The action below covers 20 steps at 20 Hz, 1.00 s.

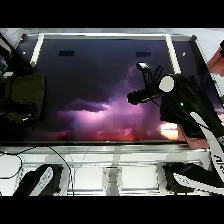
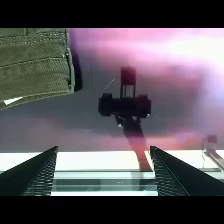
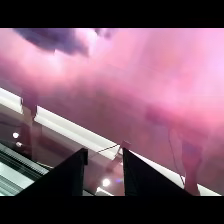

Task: Fold the clothes and pants, and hang the long-sleeved shirts on hangers.

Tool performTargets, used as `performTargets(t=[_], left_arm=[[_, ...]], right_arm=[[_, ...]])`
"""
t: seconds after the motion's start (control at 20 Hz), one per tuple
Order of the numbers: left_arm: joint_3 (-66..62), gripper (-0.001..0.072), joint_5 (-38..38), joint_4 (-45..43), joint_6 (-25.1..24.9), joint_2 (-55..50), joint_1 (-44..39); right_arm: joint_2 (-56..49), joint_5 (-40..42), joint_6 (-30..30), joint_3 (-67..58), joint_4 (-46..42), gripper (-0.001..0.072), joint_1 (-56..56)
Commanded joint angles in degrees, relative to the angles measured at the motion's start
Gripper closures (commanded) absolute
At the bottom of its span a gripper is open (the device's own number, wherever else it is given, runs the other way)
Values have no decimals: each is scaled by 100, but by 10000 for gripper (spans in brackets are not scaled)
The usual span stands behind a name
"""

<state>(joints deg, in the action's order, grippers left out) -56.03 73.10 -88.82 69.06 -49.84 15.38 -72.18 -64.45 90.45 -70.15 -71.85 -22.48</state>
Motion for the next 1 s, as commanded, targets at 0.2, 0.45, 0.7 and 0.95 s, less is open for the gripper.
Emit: performTargets(t=[0.2,0.45,0.7,0.95], left_arm=[[2,62,0,-2,-2,2,-2],[2,62,0,-2,-2,2,-2],[4,63,-273,146,-83,-2,-2],[7,63,-452,411,-85,-4,-2]], right_arm=[[0,-42,0,2,9,444,-7],[-83,297,-13,2,2,443,-7],[-621,544,-11,2,114,443,-7],[-1075,743,-13,0,372,444,-33]])
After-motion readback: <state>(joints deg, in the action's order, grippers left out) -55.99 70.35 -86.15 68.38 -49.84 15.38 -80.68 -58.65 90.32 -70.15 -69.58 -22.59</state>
